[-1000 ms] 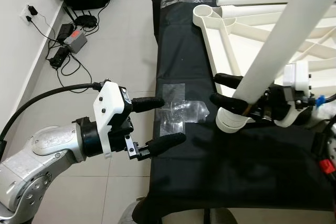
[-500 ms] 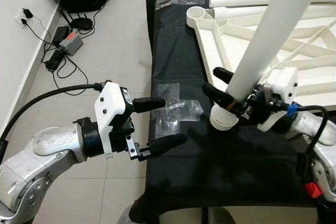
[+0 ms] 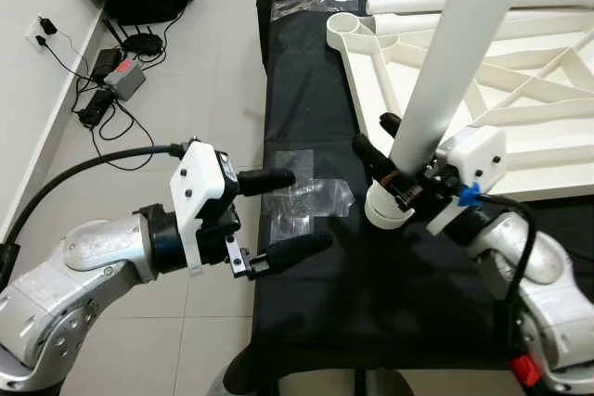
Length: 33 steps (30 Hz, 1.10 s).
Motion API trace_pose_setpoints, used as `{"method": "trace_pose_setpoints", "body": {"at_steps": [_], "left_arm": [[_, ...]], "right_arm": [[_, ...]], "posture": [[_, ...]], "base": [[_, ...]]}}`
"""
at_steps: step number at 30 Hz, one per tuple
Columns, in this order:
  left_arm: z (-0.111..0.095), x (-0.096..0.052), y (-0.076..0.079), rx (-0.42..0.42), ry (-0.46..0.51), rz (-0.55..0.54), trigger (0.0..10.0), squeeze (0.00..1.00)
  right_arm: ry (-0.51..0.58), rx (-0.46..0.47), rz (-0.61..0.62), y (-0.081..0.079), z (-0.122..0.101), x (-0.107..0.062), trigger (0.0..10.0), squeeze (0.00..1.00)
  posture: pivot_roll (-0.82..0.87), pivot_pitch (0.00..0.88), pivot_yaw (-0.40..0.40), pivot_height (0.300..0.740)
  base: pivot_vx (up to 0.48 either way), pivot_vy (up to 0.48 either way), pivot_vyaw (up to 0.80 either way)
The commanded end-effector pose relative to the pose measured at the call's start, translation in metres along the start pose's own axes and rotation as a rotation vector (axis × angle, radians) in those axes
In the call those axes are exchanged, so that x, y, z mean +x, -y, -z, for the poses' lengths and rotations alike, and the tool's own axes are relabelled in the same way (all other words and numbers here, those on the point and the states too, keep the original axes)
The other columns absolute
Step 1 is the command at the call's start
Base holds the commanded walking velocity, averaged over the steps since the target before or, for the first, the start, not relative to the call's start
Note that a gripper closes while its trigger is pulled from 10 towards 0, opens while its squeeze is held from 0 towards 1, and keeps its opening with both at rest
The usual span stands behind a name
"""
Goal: Building children table
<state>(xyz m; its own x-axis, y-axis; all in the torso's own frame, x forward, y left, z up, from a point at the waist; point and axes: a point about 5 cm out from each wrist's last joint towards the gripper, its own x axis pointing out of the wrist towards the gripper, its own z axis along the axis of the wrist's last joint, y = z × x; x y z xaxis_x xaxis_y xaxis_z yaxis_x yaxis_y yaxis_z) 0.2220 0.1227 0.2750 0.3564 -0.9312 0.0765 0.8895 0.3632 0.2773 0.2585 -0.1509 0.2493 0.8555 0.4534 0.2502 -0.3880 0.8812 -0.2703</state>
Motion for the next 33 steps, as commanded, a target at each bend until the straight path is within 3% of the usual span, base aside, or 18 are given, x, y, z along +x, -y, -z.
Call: {"method": "trace_pose_setpoints", "body": {"at_steps": [1, 11, 15, 22, 33], "left_arm": [[-0.001, -0.003, -0.002, 0.006, 0.009, -0.013, 10.0, 0.0], [-0.007, -0.004, -0.01, 0.033, 0.016, -0.025, 10.0, 0.0], [-0.01, -0.004, -0.014, 0.047, 0.022, -0.023, 10.0, 0.0], [-0.015, -0.002, -0.02, 0.065, 0.036, -0.022, 10.0, 0.0], [-0.045, 0.017, -0.041, 0.043, 0.211, 0.011, 10.0, 0.0]], "right_arm": [[-0.214, 0.028, 0.083, 0.003, 0.037, -0.007, 10.0, 0.0], [-0.232, 0.062, 0.329, 0.0, 0.038, -0.002, 10.0, 0.0], [-0.234, 0.067, 0.364, -0.003, 0.037, 0.001, 10.0, 0.0], [-0.221, 0.08, 0.364, -0.008, 0.034, 0.002, 10.0, 0.0], [-0.158, 0.069, 0.34, -0.013, 0.025, 0.011, 10.0, 0.0]], "posture": [[0.07, 0.354, 0.073, 0.74], [0.07, 0.349, 0.079, 0.74], [0.07, 0.348, 0.082, 0.74], [0.07, 0.346, 0.086, 0.74], [0.07, 0.329, 0.092, 0.74]], "base": [[0.0, 0.0, 0.0], [0.0, 0.0, 0.0], [0.0, 0.0, 0.0], [0.0, 0.0, 0.0], [0.0, 0.0, 0.0]]}}
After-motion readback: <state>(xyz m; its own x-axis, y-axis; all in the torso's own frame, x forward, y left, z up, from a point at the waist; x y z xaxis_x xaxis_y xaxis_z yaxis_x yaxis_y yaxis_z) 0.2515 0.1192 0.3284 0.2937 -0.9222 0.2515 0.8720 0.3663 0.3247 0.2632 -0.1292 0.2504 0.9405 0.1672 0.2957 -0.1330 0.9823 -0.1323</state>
